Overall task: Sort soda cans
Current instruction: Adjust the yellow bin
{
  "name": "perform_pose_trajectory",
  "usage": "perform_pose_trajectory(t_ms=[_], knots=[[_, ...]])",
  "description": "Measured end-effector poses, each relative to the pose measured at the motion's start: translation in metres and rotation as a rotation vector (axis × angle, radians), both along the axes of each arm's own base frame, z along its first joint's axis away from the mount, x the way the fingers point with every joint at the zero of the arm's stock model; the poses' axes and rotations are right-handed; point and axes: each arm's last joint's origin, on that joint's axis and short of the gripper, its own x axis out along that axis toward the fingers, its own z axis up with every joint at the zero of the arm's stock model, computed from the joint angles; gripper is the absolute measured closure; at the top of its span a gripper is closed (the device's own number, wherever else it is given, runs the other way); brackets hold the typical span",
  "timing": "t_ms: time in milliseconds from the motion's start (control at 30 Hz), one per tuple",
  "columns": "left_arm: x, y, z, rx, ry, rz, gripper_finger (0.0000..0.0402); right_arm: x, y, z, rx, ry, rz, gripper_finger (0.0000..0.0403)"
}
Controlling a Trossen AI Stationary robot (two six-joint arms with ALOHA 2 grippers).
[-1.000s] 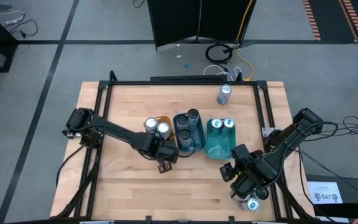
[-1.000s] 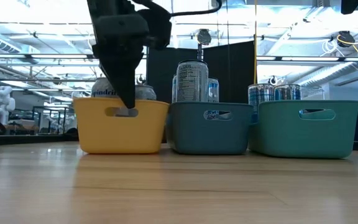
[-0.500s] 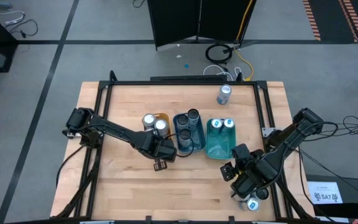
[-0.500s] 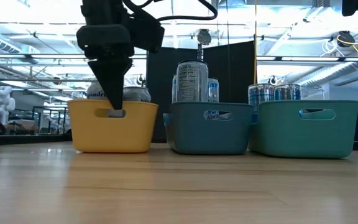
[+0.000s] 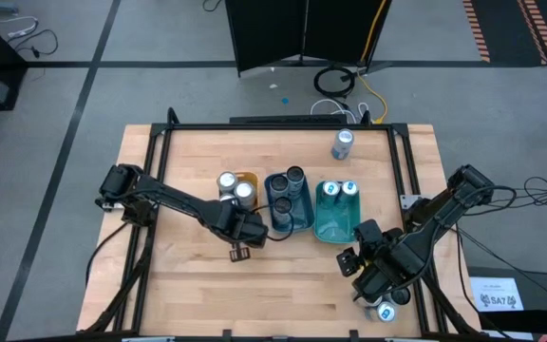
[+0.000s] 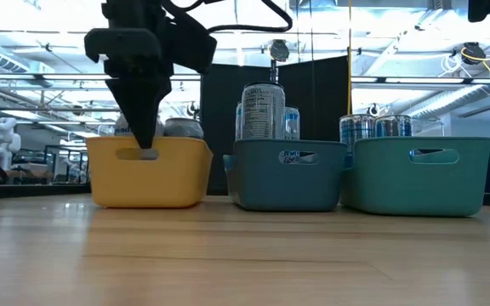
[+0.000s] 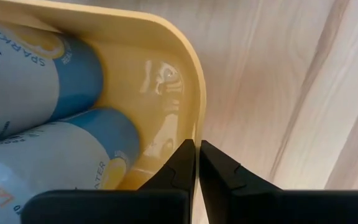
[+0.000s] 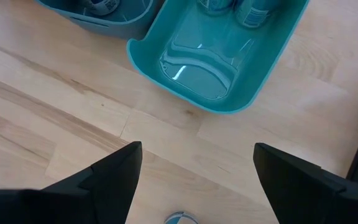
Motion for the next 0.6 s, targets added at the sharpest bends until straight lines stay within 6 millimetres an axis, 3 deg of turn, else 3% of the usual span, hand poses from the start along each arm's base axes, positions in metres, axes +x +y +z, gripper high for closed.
perform_pose_trajectory(t_ms=[600], knots=[[0.0002, -0.0027, 0.0000, -0.080, 0.011, -0.009, 0.0378, 0.0013, 0.0009, 0.0000, 0.003, -0.020, 0.001, 0.0103]])
